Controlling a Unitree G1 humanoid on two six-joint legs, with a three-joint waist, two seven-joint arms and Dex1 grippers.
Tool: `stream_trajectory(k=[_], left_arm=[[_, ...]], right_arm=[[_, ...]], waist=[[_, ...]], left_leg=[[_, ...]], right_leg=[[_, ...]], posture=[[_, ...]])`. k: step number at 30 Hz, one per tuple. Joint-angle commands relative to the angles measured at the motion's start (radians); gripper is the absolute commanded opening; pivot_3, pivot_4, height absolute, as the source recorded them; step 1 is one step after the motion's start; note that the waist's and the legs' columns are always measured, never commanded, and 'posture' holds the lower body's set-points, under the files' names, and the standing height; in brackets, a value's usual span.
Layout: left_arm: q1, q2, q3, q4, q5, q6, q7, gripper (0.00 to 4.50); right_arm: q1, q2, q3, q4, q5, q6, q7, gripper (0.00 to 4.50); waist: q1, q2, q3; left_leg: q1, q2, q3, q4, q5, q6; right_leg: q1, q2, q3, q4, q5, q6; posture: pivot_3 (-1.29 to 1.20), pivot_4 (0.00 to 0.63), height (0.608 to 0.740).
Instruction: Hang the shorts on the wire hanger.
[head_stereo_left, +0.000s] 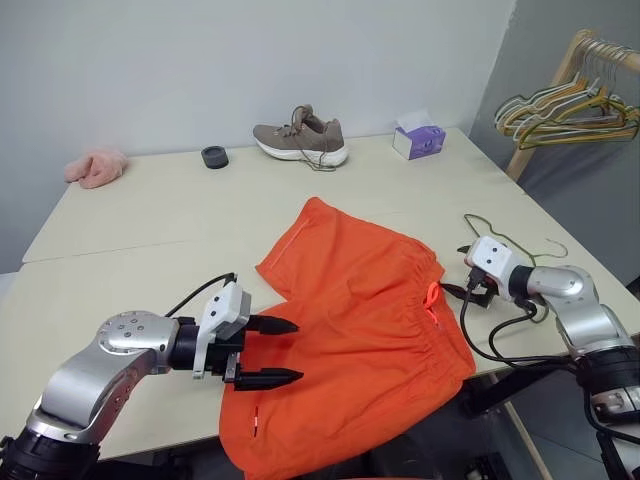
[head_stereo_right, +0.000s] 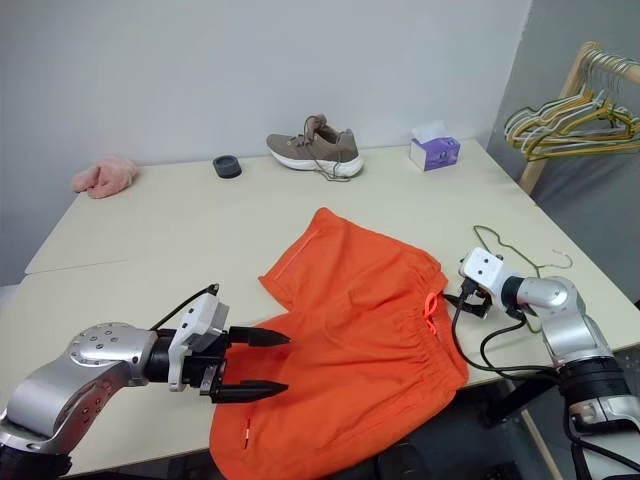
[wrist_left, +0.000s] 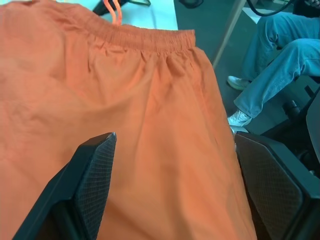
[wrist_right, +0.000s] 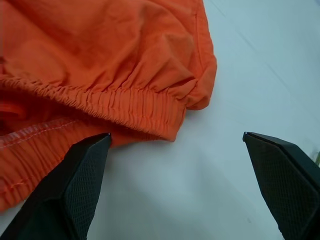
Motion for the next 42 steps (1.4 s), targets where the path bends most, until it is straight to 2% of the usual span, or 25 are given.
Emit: stream_trajectory(k=[1,10,15,19,24,29,37,42], left_arm=[[-0.022,0.011,0.016,-0.027,-0.015,0.011,0.004,3.97],[-0.054,-0.021,0.010,-0.039,-0.030,0.043,0.041,3.97],[-0.061,-0.024,0.016,-0.046,-0.035,0.052,0.061,3.97],[-0.059,-0.031,0.011,-0.054,-0.034,0.055,0.078,3.97],[-0.072,-0.048,-0.003,-0.044,-0.020,0.049,0.090,3.97],[-0.101,-0.077,-0.029,-0.019,0.002,0.039,0.097,3.97],[-0.107,-0.107,-0.053,-0.006,0.029,0.012,0.105,3.97],[-0.107,-0.128,-0.074,0.017,0.059,-0.024,0.108,3.97]], right_arm=[[-0.010,-0.001,-0.033,-0.040,0.031,0.008,0.005,4.50],[-0.117,0.107,-0.019,0.152,0.013,-0.026,-0.054,4.50],[-0.214,0.137,0.004,0.316,-0.043,-0.129,-0.112,4.50],[-0.344,0.157,0.042,0.497,-0.117,-0.283,-0.182,4.50],[-0.487,0.185,0.090,0.691,-0.182,-0.442,-0.218,4.50],[-0.595,0.222,0.126,0.833,-0.227,-0.516,-0.217,4.50],[-0.593,0.208,0.170,0.863,-0.274,-0.546,-0.127,4.50],[-0.489,0.097,0.174,0.711,-0.261,-0.511,0.022,4.50]], waist=[[0.000,0.000,0.000],[-0.001,0.000,0.000],[-0.001,0.000,0.000],[-0.003,0.000,0.000],[-0.004,0.000,0.000],[-0.005,0.000,0.000],[-0.008,0.000,-0.001],[-0.003,0.000,-0.002]], left_leg=[[0.000,0.000,0.000,0.000,0.000,0.000],[0.000,0.000,0.000,0.001,0.000,0.000],[0.000,0.000,0.000,0.000,0.000,0.000],[0.000,0.000,0.000,0.000,0.000,0.000],[0.000,0.000,0.000,0.000,0.000,0.000],[0.000,-0.001,-0.001,0.001,0.000,0.000],[0.000,-0.001,-0.002,0.000,0.000,0.000],[0.000,-0.002,-0.003,0.001,0.000,0.000]], right_leg=[[0.000,0.000,0.000,0.000,0.000,0.000],[0.000,0.000,0.000,0.000,0.001,0.001],[0.000,0.000,0.000,0.000,0.001,0.000],[0.000,0.000,0.000,0.000,0.001,0.000],[0.000,0.000,0.001,0.000,0.002,0.000],[0.001,0.000,0.000,0.000,0.002,0.000],[0.001,0.000,-0.001,0.000,0.002,0.000],[0.002,-0.001,-0.003,0.000,0.002,0.000]], posture=[[-0.18,0.019,0.740],[-0.18,0.019,0.740],[-0.15,0.021,0.740],[-0.15,0.022,0.740],[-0.16,0.016,0.740],[-0.17,0.016,0.740],[-0.18,0.013,0.740],[-0.21,0.013,0.740]])
